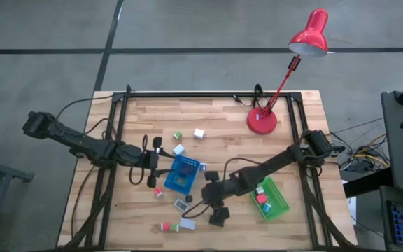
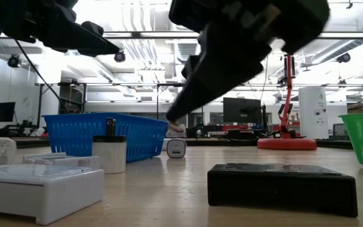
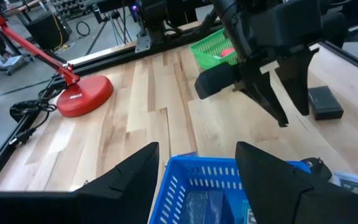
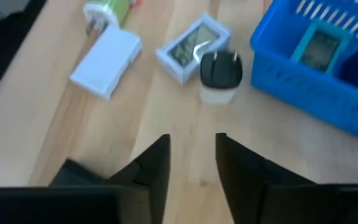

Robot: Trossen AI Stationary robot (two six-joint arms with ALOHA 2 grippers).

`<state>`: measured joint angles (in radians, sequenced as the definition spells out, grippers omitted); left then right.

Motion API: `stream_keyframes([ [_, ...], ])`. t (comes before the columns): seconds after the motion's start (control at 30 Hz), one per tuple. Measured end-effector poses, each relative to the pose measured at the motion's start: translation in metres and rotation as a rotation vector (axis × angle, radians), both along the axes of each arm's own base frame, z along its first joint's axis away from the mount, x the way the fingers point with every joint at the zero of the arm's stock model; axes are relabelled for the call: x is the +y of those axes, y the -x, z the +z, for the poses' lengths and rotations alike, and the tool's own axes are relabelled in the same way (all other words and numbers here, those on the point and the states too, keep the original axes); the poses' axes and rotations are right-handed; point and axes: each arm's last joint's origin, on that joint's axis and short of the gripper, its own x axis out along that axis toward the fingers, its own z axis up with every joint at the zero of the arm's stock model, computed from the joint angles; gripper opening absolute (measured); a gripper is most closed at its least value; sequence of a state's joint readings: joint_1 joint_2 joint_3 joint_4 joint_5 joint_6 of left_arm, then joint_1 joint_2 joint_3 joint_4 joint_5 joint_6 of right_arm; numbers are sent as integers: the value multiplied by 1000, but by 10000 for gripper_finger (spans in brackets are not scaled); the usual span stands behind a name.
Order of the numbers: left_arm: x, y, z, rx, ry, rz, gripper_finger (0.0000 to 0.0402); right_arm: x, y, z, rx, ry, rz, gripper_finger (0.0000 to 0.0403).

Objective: Pick & Place Office items
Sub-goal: Put the white black charger adapter into the green bin

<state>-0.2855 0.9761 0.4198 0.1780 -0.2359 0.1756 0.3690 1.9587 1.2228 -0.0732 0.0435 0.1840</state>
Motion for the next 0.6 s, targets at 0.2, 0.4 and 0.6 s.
stream_keyframes([
  [0.2,2,8,6,-4,1,0,220,-3,-7,2,-55,-36,-34,200],
  [0.4,5,17,12,-19,6,0,220,-4,-20,-25,-15,-62,-77,251],
  [0.6,6,21,13,-13,4,0,220,3,-41,-35,-5,-47,-70,288],
])
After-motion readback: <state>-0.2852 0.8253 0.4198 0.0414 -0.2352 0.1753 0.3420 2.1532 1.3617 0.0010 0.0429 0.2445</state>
